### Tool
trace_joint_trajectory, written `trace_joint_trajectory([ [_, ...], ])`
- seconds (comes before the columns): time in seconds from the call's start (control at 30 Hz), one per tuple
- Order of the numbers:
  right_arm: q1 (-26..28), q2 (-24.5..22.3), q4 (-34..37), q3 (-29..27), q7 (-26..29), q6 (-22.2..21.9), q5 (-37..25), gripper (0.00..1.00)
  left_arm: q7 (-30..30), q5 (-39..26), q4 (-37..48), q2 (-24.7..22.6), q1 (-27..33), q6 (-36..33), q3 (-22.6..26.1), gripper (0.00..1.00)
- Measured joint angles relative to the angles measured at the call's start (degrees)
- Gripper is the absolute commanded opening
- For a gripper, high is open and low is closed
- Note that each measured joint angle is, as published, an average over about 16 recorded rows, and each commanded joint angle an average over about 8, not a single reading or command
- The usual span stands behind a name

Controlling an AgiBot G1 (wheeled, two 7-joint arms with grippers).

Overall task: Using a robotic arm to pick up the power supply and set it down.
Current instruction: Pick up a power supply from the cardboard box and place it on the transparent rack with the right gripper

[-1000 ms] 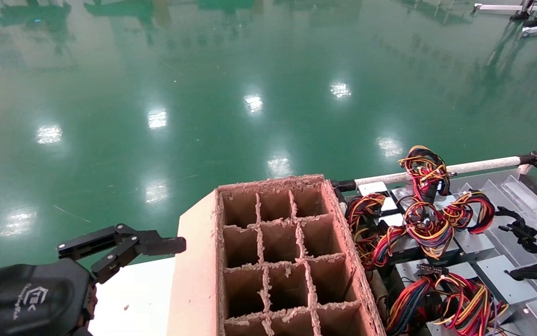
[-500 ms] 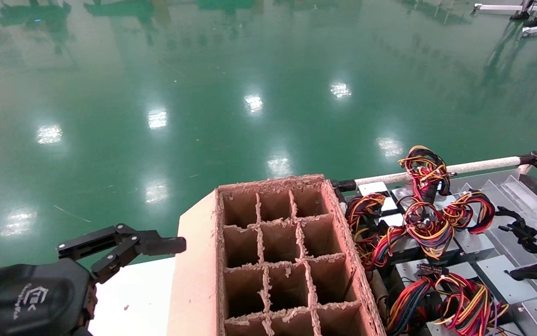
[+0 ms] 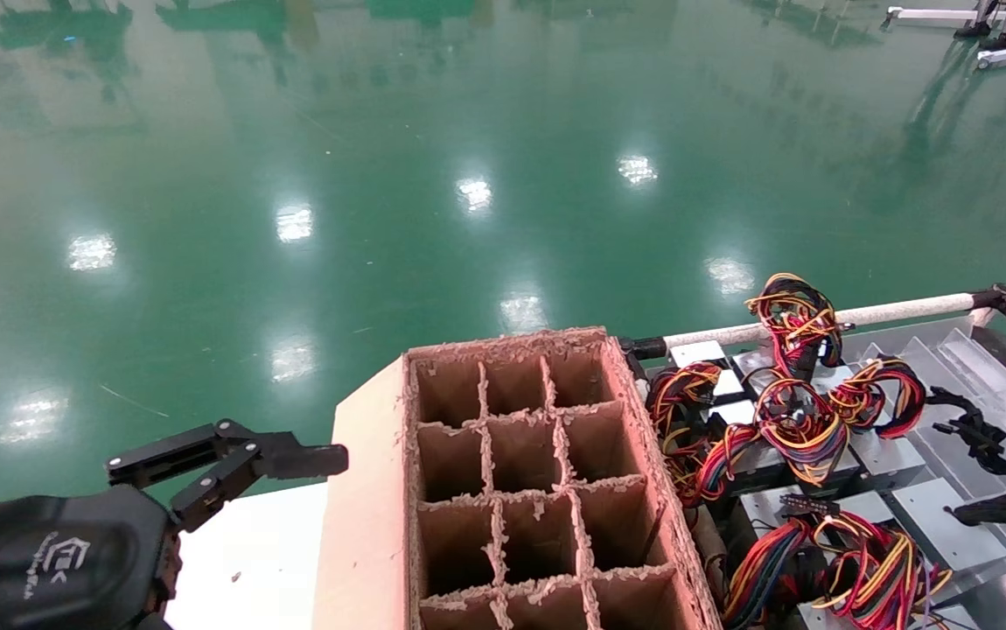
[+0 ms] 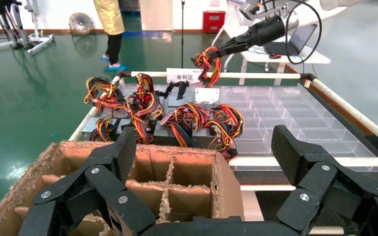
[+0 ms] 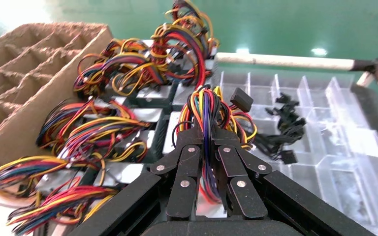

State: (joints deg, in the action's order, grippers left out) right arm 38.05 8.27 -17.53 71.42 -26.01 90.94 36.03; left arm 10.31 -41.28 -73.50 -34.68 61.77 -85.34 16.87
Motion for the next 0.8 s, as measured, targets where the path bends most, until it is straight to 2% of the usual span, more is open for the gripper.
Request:
trace_joint_trajectory([
  [0.37,-2.6,-1.0,1.0,-1.1,-1.3,-0.4,2.0,0.00,0.0,0.0,0.0,0.0,0.0,0.0,0.0,1.00],
  [0.8,0.0,-0.5,1.6,-1.2,-2.1,-0.9,-2.6,0.00,0.0,0.1,0.0,0.0,0.0,0.0,0.1,1.00],
])
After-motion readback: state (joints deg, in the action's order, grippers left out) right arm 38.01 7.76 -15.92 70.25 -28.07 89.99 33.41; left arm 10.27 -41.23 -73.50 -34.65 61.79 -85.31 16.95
